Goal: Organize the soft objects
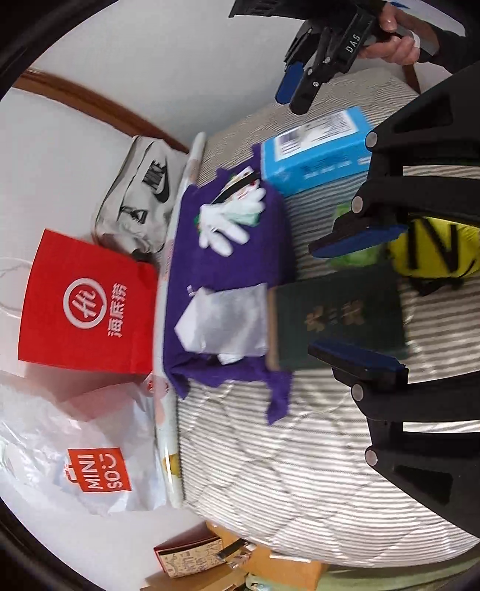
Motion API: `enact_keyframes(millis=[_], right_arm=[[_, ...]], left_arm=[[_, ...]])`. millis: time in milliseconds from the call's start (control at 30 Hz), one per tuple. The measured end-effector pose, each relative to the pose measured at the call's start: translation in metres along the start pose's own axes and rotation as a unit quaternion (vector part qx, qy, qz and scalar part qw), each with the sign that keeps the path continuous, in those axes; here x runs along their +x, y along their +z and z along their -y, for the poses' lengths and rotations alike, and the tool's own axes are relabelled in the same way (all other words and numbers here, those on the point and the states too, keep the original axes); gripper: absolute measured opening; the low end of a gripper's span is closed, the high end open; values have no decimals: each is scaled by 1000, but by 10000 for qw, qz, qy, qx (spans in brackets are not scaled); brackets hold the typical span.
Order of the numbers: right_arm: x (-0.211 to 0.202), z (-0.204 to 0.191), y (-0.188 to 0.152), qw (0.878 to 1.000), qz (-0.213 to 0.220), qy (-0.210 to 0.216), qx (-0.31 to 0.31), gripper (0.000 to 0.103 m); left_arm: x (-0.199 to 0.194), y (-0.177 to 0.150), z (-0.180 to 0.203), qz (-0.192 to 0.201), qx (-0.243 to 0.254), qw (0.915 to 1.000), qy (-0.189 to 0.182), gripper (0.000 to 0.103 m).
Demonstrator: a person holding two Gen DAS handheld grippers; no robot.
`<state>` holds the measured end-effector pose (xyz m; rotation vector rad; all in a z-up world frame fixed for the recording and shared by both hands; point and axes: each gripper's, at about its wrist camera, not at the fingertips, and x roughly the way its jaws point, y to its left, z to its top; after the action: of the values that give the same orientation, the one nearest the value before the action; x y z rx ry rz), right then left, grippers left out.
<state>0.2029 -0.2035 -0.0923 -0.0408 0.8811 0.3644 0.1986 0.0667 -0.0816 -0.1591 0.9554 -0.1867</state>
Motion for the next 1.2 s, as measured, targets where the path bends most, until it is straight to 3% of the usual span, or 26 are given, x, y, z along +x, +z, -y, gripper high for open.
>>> enact_keyframes(millis=[333,533,600,733,800,900,1200], right_arm=[[-34,-4,-57,9995,65,38,296,50],[-50,-6,-82,9991,107,43,414,50],[-53,-8,-89,9991,121,26,395,50],[-56,-7,-104,9985,115,151,510,51],[-56,-7,-112,9984,128,160,522,51],[-57,-7,-122,9989,115,81,444,51],[-50,-6,-136,9990,42,46,440,51]], left_arm=[[-19,-52,19,-129,168,9996,-186,46],[-14,-86,28,-336,247,9986,-310,60],[-8,-95,33,-421,315,9981,-332,69],[17,-111,40,-605,462,9971,-71,71],[30,-118,40,-685,422,9966,-187,71],[38,-122,41,-676,374,9963,-363,71],[62,-119,56,-793,662,9945,-181,79]])
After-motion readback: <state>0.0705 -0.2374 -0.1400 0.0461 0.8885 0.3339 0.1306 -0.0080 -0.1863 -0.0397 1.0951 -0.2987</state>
